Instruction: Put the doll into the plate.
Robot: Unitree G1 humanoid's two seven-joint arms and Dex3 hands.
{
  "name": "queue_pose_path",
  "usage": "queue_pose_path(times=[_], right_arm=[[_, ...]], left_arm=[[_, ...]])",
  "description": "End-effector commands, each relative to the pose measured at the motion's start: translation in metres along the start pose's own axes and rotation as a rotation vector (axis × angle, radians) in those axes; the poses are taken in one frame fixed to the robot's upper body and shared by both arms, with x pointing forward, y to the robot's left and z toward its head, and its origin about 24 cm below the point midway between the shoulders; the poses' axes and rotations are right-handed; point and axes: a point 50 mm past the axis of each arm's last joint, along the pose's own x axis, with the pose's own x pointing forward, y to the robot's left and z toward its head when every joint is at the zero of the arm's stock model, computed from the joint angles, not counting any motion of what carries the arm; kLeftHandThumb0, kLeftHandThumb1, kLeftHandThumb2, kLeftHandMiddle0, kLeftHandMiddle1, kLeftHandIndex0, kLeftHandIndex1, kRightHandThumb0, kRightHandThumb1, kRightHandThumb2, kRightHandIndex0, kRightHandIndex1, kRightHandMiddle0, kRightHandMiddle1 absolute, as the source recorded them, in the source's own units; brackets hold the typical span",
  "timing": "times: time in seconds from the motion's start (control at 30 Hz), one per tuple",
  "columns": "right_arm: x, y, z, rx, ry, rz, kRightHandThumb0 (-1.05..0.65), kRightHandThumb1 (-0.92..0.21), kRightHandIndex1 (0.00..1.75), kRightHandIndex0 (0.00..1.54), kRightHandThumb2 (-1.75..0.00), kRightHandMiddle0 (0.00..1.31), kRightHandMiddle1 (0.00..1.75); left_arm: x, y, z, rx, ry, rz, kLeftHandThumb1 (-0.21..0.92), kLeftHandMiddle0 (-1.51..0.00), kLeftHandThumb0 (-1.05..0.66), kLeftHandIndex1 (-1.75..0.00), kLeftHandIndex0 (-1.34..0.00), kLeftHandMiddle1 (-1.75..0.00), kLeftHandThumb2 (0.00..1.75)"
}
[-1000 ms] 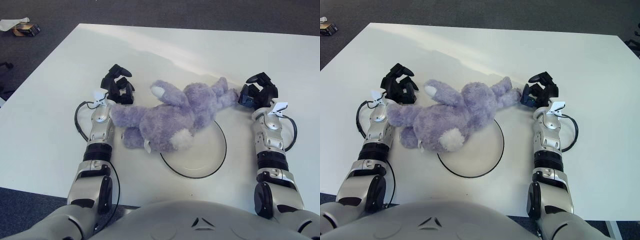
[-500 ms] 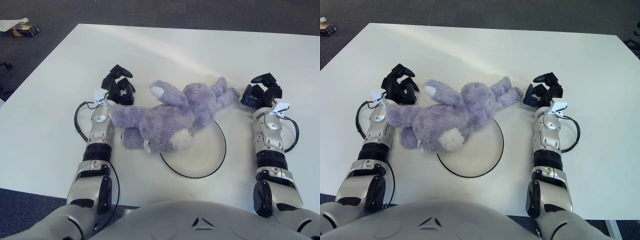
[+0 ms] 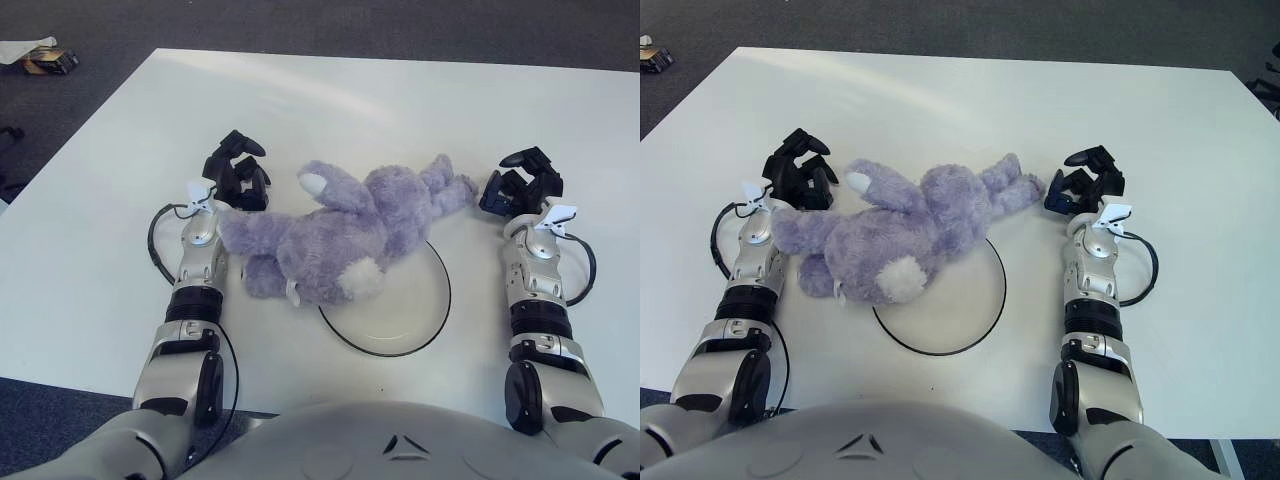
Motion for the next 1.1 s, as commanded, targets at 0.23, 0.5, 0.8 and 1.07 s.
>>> queue_pose_path(times=[0.23, 0.5, 0.8, 1.07], right_arm=[[-0.0057, 0.0051, -0.0084, -0.008, 0.038, 0.034, -0.02, 0.05, 1.75, 0.89, -1.65, 0.78, 1.5], [-0.0071, 0.0067, -0.0097, -0.024, 0.051, 0.056, -0.02, 0.07, 1.75, 0.91, -1.68, 0.79, 1.5], [-0.0084, 0.0079, -0.0104, -0.048, 0.054, 0.081, -0.02, 0.06, 1.75, 0.91, -1.68, 0.76, 1.53], [-0.0091, 0.0087, -0.0106, -0.051, 0.057, 0.088, -0.02, 0.05, 1.75, 0.89, -1.66, 0.76, 1.52]], left_arm=[[-0.0053, 0.0012, -0.0062, -0.004, 0.018, -0.01, 0.06, -0.84, -0.02, -1.66, -0.59, -1.75, 1.6], [-0.0057, 0.0011, -0.0062, -0.004, 0.009, -0.02, 0.06, -0.84, -0.02, -1.66, -0.59, -1.75, 1.6], [-0.006, 0.0009, -0.0065, -0.004, 0.008, -0.02, 0.07, -0.83, -0.02, -1.65, -0.59, -1.75, 1.59], [-0.006, 0.0009, -0.0068, -0.005, 0.006, -0.018, 0.08, -0.83, -0.02, -1.65, -0.59, -1.75, 1.58]])
